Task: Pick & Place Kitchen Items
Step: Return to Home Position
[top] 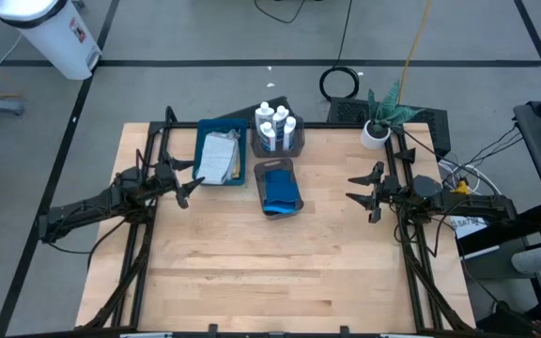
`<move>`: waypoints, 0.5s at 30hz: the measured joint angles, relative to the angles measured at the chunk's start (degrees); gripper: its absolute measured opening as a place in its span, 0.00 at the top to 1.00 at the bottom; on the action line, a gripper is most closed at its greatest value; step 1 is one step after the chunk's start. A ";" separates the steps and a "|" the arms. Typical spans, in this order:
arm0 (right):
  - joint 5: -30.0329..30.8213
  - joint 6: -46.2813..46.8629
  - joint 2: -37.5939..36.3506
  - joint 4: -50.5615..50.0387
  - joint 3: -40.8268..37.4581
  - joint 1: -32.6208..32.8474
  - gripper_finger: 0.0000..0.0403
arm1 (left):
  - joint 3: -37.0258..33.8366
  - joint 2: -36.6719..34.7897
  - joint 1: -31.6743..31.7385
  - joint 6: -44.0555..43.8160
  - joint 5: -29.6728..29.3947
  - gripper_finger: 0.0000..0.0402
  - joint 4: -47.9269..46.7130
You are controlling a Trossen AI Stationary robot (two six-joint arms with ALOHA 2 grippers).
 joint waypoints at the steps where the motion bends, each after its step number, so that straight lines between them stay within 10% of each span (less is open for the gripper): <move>1: 0.02 0.00 0.00 0.00 0.00 0.02 0.52 | 0.00 0.01 0.01 0.00 -0.02 0.30 -0.01; 15: 0.00 0.02 0.00 0.00 0.00 0.00 0.53 | 0.00 0.01 0.01 0.01 -0.01 0.30 -0.01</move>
